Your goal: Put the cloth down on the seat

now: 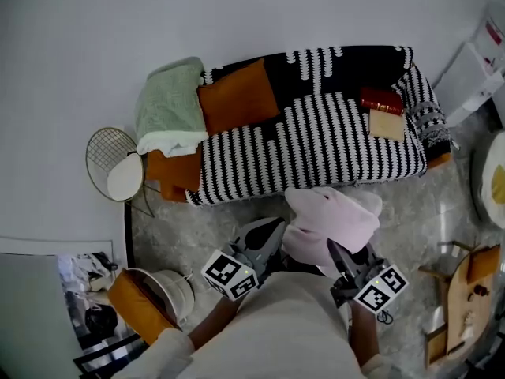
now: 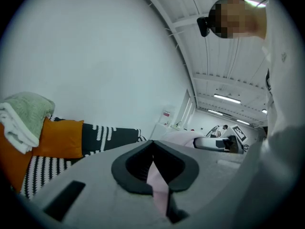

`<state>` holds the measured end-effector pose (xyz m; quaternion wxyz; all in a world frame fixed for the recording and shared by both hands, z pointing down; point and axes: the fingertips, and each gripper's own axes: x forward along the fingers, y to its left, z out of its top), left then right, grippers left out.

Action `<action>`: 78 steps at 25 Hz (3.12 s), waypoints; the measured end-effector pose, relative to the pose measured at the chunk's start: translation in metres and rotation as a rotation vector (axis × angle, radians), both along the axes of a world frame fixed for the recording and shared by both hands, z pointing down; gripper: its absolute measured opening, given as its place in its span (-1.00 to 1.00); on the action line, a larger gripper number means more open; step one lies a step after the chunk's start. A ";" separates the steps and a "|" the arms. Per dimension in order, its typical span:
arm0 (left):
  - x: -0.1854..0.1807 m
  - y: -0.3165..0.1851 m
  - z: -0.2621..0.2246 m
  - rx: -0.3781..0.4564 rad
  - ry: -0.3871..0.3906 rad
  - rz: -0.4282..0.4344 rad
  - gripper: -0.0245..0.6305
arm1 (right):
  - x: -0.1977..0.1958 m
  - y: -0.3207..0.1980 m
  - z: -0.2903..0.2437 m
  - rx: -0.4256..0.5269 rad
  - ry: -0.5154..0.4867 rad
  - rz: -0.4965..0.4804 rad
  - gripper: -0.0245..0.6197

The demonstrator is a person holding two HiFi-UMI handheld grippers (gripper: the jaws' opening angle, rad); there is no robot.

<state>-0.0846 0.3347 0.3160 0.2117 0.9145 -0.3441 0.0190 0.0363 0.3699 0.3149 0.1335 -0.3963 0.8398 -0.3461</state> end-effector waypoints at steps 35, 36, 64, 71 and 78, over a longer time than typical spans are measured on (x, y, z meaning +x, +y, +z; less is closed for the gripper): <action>-0.030 -0.208 -0.004 0.018 0.046 0.194 -0.89 | -0.018 -0.205 -0.010 -0.029 0.085 0.211 -0.49; -0.031 -0.211 -0.005 0.020 0.049 0.202 -0.89 | -0.020 -0.210 -0.011 -0.026 0.092 0.216 -0.49; 0.058 -0.354 0.002 -0.008 -0.001 0.024 -0.89 | 0.049 -0.387 0.031 -0.084 0.138 -0.038 -0.49; 0.092 -0.378 0.003 -0.001 -0.013 -0.050 -0.89 | 0.072 -0.424 0.062 -0.114 0.165 -0.132 -0.49; 0.101 -0.384 0.011 -0.042 -0.013 -0.129 -0.89 | 0.080 -0.443 0.110 -0.169 0.195 -0.188 -0.49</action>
